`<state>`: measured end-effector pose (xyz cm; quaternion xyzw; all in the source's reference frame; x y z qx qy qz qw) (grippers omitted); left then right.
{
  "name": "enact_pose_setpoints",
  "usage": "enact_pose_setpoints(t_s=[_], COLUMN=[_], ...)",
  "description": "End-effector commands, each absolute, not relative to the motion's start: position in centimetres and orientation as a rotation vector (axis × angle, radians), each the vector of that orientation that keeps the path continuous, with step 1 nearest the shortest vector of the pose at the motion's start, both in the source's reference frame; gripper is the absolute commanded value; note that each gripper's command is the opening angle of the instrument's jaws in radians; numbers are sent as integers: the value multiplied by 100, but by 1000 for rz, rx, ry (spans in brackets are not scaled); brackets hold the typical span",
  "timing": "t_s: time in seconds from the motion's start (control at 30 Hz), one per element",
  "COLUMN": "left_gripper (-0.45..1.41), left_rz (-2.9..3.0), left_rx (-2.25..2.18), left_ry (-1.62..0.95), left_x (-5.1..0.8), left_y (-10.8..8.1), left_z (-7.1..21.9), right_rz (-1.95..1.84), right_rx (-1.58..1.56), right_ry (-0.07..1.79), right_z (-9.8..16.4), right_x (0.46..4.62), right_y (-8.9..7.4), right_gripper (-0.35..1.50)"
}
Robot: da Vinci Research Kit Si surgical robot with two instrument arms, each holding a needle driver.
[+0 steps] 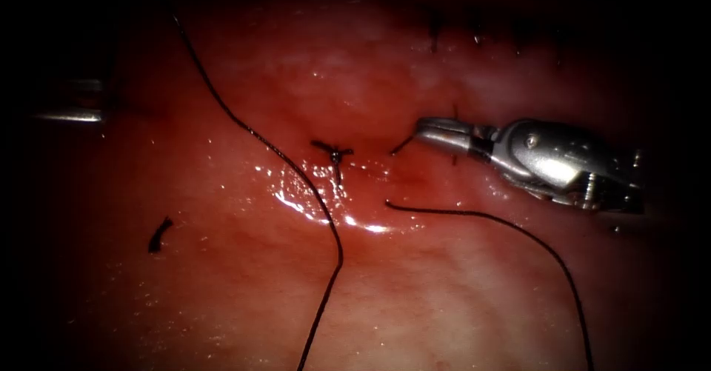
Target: Wound Closure
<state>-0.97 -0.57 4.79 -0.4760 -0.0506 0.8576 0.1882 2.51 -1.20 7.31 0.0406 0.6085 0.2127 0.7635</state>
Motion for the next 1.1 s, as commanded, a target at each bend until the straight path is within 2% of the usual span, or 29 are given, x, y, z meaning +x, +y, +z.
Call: enact_pose_setpoints(t_s=[0.03, 1.1], left_gripper=[-45, -45], left_rz=[2412, 2454], left_rx=[-1340, -1313], left_ry=[-140, -191], left_x=[-105, -108], left_y=[-59, -71], left_z=[485, 511], right_rz=[461, 484], right_rx=[72, 21], right_ry=[1327, 1346], right_z=[737, 722], right_x=[261, 275], right_y=[-111, -58], right_gripper=[-35, -33])
